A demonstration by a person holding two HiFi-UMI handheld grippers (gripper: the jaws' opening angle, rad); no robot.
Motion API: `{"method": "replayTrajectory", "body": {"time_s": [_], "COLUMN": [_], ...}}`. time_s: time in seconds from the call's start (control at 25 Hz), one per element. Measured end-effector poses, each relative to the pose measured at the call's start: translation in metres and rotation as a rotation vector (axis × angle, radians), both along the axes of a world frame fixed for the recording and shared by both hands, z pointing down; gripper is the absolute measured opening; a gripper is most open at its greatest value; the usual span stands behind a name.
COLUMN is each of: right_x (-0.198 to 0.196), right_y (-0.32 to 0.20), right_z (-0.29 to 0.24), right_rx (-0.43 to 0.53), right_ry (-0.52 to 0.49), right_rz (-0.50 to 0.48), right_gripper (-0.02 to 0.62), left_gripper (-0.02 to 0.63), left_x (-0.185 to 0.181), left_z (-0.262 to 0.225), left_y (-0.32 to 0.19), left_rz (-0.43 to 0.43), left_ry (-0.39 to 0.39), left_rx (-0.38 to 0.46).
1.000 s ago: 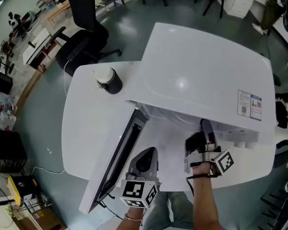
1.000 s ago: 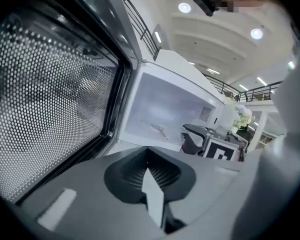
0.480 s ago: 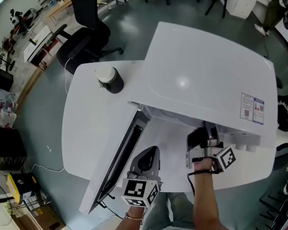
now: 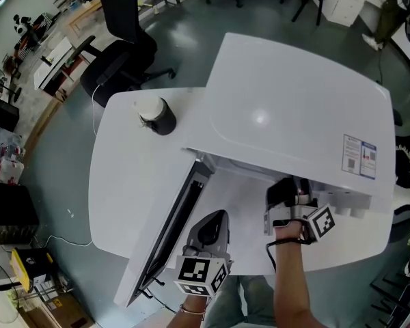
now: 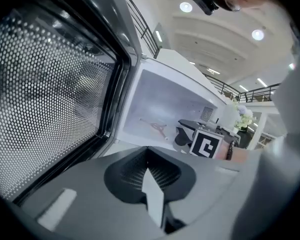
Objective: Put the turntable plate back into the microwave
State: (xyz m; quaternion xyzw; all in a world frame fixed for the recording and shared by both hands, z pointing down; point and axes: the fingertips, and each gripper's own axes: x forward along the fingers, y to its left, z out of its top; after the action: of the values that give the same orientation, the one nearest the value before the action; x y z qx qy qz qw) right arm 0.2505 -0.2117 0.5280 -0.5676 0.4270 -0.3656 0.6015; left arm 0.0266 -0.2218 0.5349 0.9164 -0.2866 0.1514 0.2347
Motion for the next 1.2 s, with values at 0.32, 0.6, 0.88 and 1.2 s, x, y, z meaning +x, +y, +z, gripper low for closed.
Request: {"method": "replayTrajectory", "body": {"time_s": [0.32,0.6,0.88,1.2], "right_x": [0.006,0.011,0.012,0.007], "right_y": [-0.006,-0.010,-0.011,-0.008], "right_z": [0.003,0.003,0.006,0.008], "right_rx": [-0.007,-0.020,-0.065,-0.120], "right_ry": [0.002,0.005,0.030,0.069], "right_rz": [0.022,0.032,0.034,0.023], "right_gripper": [0.061,0.061,0.060,0.058], "left_gripper": [-0.001,-0.002,-0.002,-0.002], "left_x": [0.003,0.004,0.004,0.005], "left_z": [0.001,-0.001,0.000,0.001], "left_y": [-0.001,-0.002,-0.003,-0.001], "left_rz": [0.006,0.001,-0.004,-0.003], "left_ry": [0.006,0.011,0.013,0.014], "left_rx": [-0.009,-0.017,-0.019,-0.024]}}
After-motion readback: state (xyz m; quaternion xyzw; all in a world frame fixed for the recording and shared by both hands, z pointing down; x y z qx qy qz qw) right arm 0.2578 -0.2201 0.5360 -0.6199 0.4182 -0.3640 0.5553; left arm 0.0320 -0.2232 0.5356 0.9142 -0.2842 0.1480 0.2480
